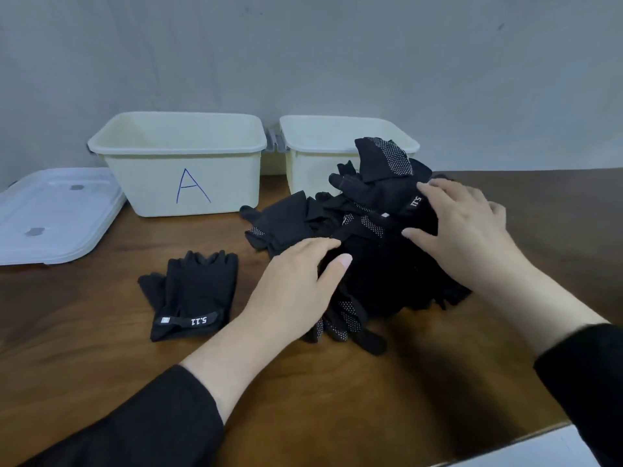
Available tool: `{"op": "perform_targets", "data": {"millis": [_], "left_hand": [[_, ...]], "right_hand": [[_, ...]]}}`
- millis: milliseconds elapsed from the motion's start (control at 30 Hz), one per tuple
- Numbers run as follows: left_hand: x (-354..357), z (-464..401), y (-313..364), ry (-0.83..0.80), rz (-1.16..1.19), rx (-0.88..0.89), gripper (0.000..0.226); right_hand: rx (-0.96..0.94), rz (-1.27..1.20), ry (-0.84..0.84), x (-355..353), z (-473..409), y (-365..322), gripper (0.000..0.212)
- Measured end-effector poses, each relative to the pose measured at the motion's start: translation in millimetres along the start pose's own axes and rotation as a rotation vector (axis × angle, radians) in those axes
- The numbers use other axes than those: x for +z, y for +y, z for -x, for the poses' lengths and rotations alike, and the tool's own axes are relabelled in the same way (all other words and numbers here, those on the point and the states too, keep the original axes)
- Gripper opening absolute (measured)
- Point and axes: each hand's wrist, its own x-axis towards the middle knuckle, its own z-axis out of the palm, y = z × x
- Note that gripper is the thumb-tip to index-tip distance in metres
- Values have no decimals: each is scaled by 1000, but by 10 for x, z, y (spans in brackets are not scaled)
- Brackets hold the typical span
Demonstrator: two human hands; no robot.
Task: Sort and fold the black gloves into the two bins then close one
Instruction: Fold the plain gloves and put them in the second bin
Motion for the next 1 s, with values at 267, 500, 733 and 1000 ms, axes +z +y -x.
{"op": "perform_targets", "data": {"millis": [267, 500, 733, 1000], "left_hand": [[-32, -245, 130, 37, -24, 81, 42], [46, -308, 227, 47, 26, 105, 39], [21, -284, 176, 37, 8, 94, 40], [-112, -195, 34, 48, 35, 59, 37]], "right_hand": [[-67, -262, 137, 4, 35, 214, 19], [40, -224, -62, -44, -49, 245, 58], [-17, -282, 47, 35, -64, 142, 10], [117, -66, -231, -64, -186, 114, 67]]}}
